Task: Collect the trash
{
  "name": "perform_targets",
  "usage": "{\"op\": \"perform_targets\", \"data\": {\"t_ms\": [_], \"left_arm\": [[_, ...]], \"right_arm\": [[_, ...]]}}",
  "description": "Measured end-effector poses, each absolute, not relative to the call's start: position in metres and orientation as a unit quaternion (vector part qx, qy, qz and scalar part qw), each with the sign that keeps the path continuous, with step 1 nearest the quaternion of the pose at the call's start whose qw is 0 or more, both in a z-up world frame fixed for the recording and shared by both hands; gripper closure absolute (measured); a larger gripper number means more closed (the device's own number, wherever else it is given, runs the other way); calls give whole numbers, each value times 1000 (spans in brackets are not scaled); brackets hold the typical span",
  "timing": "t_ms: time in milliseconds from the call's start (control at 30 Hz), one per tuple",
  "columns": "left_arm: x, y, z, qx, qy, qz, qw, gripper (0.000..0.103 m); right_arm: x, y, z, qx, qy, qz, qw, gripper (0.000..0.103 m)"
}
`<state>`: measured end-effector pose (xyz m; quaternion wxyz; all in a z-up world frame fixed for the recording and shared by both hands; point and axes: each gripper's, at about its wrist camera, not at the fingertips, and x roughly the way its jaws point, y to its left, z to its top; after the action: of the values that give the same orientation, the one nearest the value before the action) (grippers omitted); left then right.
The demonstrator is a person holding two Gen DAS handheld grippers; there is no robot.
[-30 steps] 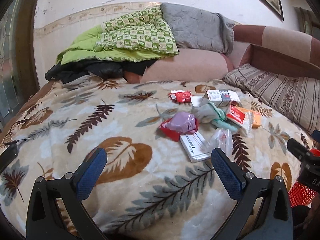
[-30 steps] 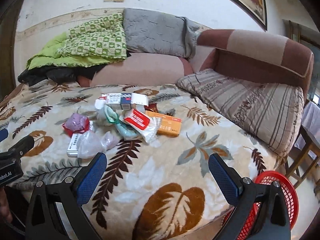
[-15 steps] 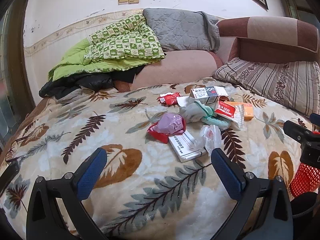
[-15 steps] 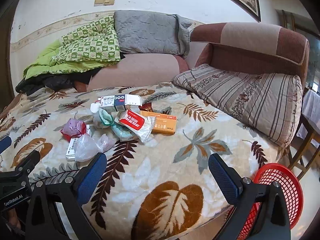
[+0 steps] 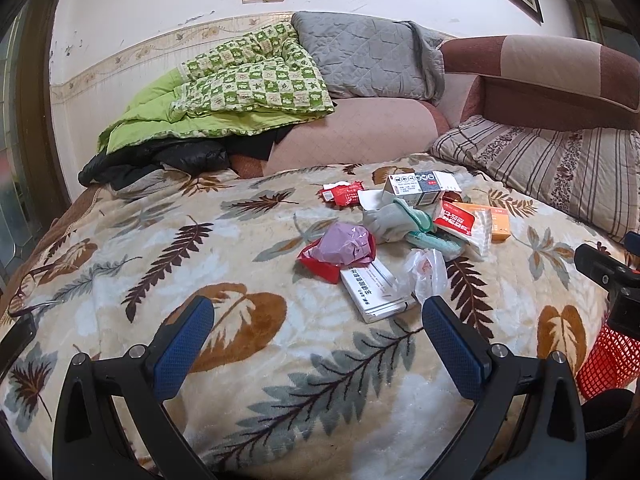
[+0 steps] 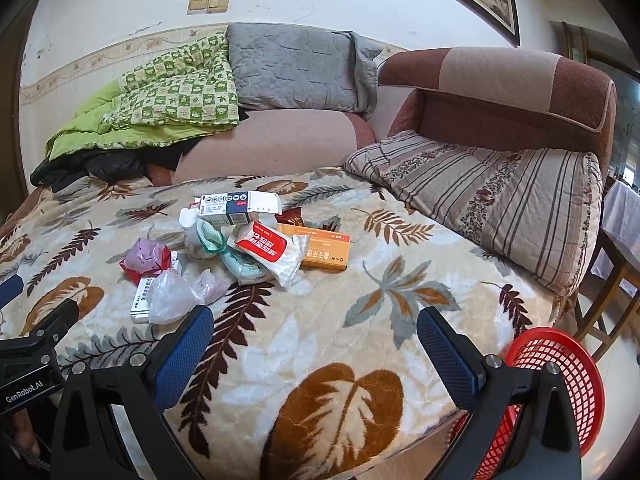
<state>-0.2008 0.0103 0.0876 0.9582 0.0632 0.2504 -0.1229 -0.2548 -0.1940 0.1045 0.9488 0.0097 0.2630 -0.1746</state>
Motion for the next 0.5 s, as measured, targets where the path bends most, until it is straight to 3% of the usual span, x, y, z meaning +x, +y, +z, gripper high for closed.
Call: {"op": "perform_targets", "data": {"t_ms": [500], "left_arm": [[-199, 10, 87, 62, 252, -123, 958, 0]], "right_arm": [[-256, -197, 106, 15, 263, -177, 948, 0]]}}
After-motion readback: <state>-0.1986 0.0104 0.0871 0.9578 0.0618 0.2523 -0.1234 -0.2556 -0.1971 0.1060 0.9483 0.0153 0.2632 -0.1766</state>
